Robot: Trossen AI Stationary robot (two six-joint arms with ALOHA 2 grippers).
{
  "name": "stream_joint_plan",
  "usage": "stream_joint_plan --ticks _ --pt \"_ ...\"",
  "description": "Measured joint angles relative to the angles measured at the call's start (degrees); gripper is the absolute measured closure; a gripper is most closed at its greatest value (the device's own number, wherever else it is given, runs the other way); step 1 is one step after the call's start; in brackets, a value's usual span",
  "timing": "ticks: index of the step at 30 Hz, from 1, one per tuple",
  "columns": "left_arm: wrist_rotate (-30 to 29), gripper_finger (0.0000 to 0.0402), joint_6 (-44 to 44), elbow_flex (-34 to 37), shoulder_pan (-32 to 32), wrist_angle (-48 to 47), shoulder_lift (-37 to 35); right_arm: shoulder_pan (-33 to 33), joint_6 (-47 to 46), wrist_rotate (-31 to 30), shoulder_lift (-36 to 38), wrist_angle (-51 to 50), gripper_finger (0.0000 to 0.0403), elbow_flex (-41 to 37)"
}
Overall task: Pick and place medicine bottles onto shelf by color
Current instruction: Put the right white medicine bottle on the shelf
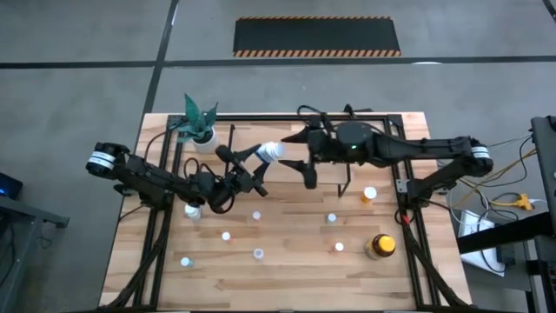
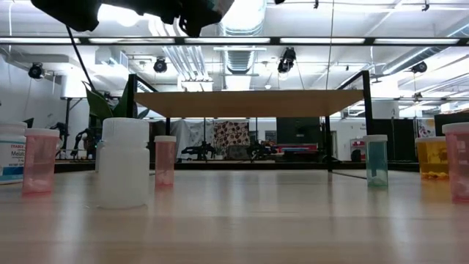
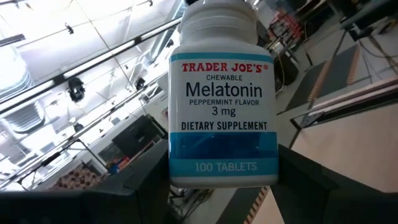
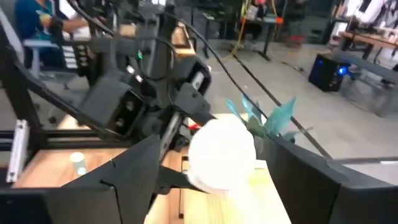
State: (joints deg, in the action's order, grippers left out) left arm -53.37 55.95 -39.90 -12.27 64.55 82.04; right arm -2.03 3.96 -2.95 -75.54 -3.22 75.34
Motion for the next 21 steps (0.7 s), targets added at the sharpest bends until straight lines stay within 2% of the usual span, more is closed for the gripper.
stream_joint_plan --ticks 12,18,21 --pt "-0.1 0.019 -1.6 0.0 0.0 0.1 0.0 0.0 1.0 -3.8 -5.2 0.2 0.0164 2.7" --pt "-0.3 0.0189 -2.0 0.0 0.0 0.0 0.0 0.0 0.3 -4.0 -5.3 0.6 0.0216 2.9" --pt "0.1 0.0174 -5.1 0.0 0.0 -0.1 -0.1 0.0 -0.7 -4.2 -5.3 0.6 0.0242 2.9"
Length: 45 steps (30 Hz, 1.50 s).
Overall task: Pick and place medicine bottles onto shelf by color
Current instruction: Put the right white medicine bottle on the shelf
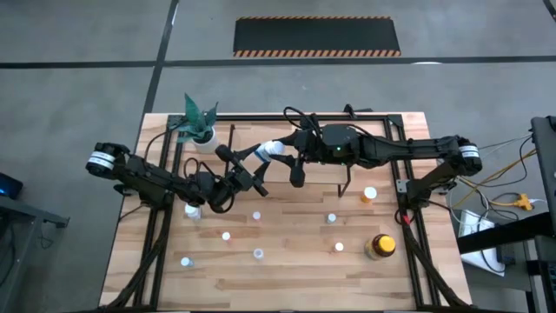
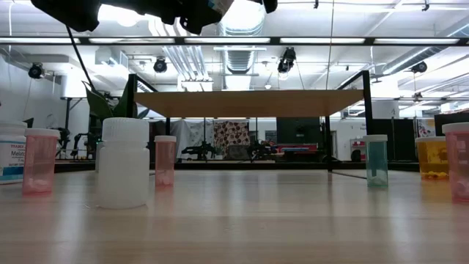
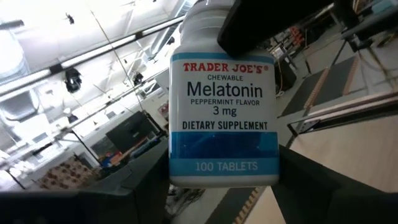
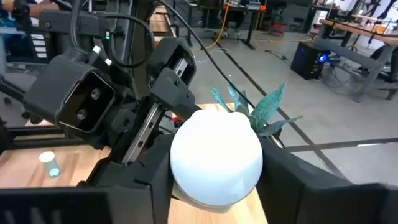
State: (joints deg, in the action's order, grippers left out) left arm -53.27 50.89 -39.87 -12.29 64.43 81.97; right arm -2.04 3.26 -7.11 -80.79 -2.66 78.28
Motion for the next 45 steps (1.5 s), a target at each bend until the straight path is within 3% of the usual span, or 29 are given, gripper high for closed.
stream_joint_plan --ticks 9,15,18,23,26,30,36,45 --pt "1.3 0.0085 -1.3 0.0 -0.6 -0.6 -0.3 -0.8 -0.3 1.0 0.8 -5.0 0.0242 0.7" --pt "2.7 0.0073 -3.7 0.0 -1.3 -6.2 -2.7 -5.8 2.0 3.0 1.6 -21.6 0.0241 8.6" --pt "12.9 0.0073 -12.9 0.0 -1.1 -17.2 -7.7 -10.0 5.4 8.5 0.4 -32.9 0.0241 14.7" --pt "39.8 0.0073 -28.1 -0.2 3.4 -34.9 -16.9 -18.2 18.5 24.1 -4.1 -45.7 0.0241 22.9" --pt "47.9 0.0073 -34.1 0.5 6.1 -37.8 -21.4 -21.7 25.2 29.4 -8.0 -49.2 0.0241 26.7" --pt "48.6 0.0073 -37.9 3.1 7.8 -37.7 -26.6 -24.2 29.8 31.1 -15.4 -54.1 0.024 32.9" --pt "48.5 0.0072 -38.1 6.9 7.8 -36.4 -31.7 -25.3 29.1 33.0 -25.2 -58.7 0.0239 41.6" --pt "48.5 0.0072 -38.1 9.0 7.8 -35.5 -35.7 -25.2 34.6 33.0 -30.5 -60.8 0.0239 46.9"
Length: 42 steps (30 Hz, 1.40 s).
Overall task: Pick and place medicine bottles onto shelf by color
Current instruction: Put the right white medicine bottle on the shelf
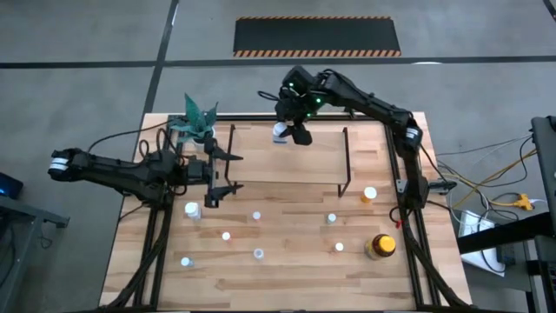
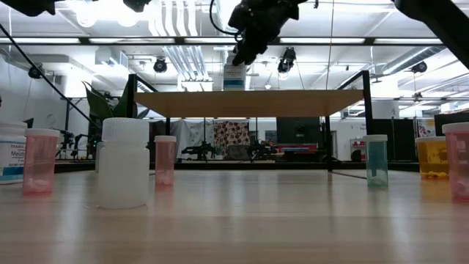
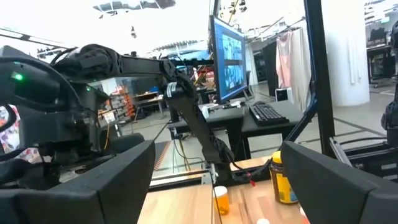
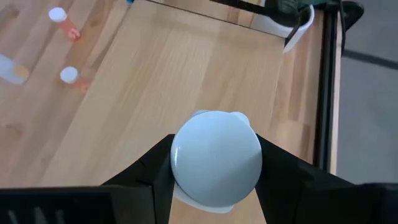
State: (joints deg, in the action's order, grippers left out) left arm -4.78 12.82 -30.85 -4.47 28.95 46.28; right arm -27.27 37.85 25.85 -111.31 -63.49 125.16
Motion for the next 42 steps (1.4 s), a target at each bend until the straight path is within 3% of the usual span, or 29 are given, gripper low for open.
stream_joint_plan --ticks 13,24,42 --pt "0.0 0.0072 0.1 0.4 0.0 0.6 -0.1 -0.2 1.3 -0.6 -3.3 -0.2 0.0233 -0.1" --pt "0.0 0.0072 0.1 0.4 0.0 1.0 0.2 -0.2 -0.4 -0.6 -3.3 -0.5 0.02 -0.1" --pt "0.0 0.0072 0.1 0.4 0.0 1.9 0.5 -0.1 -5.1 -2.0 -0.4 -0.7 0.0198 0.2"
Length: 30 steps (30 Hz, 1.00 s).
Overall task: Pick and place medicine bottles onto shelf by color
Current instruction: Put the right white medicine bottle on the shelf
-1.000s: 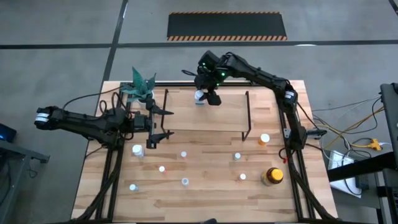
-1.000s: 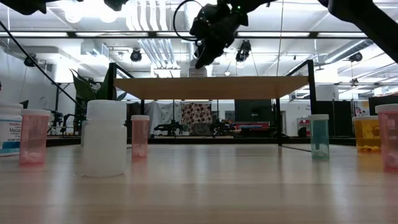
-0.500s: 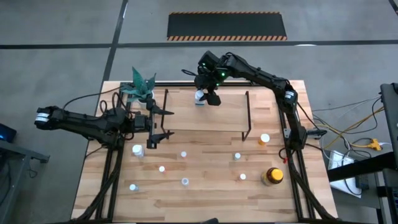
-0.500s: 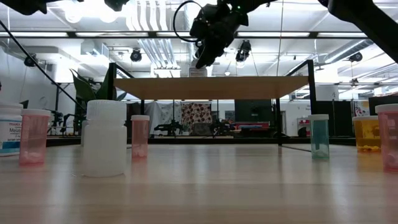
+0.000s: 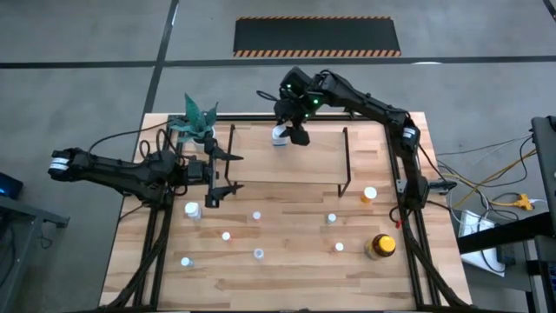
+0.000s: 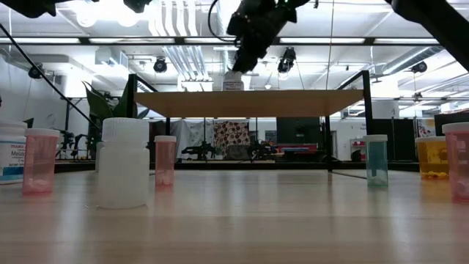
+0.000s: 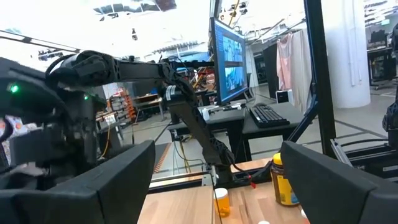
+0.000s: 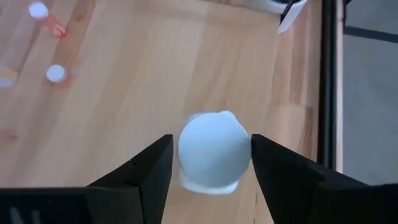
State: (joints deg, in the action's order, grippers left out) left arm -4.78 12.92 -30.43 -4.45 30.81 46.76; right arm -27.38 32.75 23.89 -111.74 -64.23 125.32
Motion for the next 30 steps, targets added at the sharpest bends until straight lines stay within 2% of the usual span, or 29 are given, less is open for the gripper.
stream_joint_plan --ticks 4,7,11,16,19,22,25,30 --pt "0.0 0.0072 0.0 0.1 0.0 0.3 0.5 0.8 -3.6 0.0 3.5 -1.3 0.0198 0.0" --pt "0.0 0.0072 -0.1 0.1 0.0 1.4 1.5 2.6 -6.3 1.2 7.2 -4.5 0.0214 0.0" --pt "0.0 0.0072 -0.6 -0.2 0.0 2.6 4.2 8.5 -9.2 1.7 12.6 -7.1 0.0265 -3.1" --pt "-0.1 0.0073 -4.6 -3.3 0.0 2.5 11.2 18.1 -12.6 1.6 20.0 -4.7 0.0339 -12.3" --pt "-3.6 0.0083 -7.5 -7.1 0.0 -4.2 16.1 23.6 -15.6 -0.3 24.7 -0.3 0.037 -19.4" --pt "-9.4 0.0112 -11.1 -13.1 1.6 -18.0 21.2 28.3 -17.9 -6.0 28.8 2.9 0.0388 -26.0" --pt "-10.9 0.0161 -10.9 -19.5 4.6 -30.2 26.2 31.4 -19.7 -11.6 32.2 4.9 0.0393 -31.3" --pt "-10.5 0.0277 -7.2 -25.2 9.8 -34.4 33.8 32.8 -20.9 -13.6 36.7 9.9 0.0394 -38.8"
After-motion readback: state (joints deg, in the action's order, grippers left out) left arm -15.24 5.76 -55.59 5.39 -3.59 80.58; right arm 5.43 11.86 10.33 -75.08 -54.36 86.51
